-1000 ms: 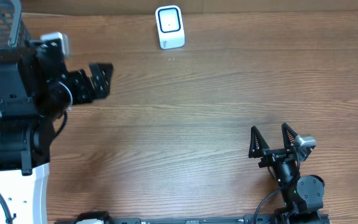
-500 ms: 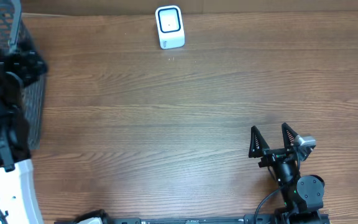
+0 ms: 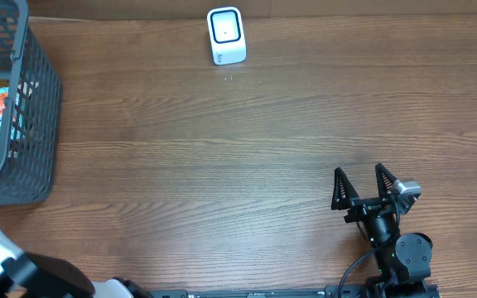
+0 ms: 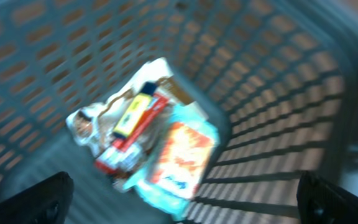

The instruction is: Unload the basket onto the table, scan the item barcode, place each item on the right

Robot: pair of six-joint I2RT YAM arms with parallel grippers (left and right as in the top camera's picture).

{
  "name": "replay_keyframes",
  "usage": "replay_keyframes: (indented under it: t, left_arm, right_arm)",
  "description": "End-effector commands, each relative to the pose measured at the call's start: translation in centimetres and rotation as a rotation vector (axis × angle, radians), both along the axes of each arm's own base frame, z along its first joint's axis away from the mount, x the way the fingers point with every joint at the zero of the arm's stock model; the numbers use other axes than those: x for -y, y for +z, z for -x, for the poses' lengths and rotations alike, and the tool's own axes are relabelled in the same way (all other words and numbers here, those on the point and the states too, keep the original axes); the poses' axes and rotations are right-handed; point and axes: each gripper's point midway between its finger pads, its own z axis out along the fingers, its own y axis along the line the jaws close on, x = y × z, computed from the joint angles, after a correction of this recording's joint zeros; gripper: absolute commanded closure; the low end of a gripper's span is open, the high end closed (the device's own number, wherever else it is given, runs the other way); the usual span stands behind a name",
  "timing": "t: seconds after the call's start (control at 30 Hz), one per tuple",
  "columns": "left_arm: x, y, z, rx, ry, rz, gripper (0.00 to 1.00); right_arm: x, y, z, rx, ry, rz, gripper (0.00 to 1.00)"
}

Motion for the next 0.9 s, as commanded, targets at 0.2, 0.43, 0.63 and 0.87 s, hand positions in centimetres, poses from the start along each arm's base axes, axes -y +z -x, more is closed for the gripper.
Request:
replay_keyframes:
  t: [0.2, 0.43, 0.63, 0.87]
  left_arm:
    - [-1.9, -7.0, -2.1, -0.165, -0.186, -0.063, 0.07]
    - [0.1, -13.1, -4.4, -0.271, -0.301, -0.003, 0.03]
    - [1.0, -15.0, -5.5, -0.377, -0.321, -0.072, 0.00]
    - [0.8, -16.6, -5.4, -0.433, -0.299, -0.075, 0.05]
  right_arm:
    - [0.4, -0.2, -0.1, 0.002, -0.020, -0.001, 0.00]
    - [0.4, -0.2, -0.1, 0.002, -0.020, -0.001, 0.00]
    - [0.4, -0.2, -0.1, 0.002, -0.020, -0.001, 0.00]
    - [0.4, -0.2, -0.1, 0.002, -0.020, -0.001, 0.00]
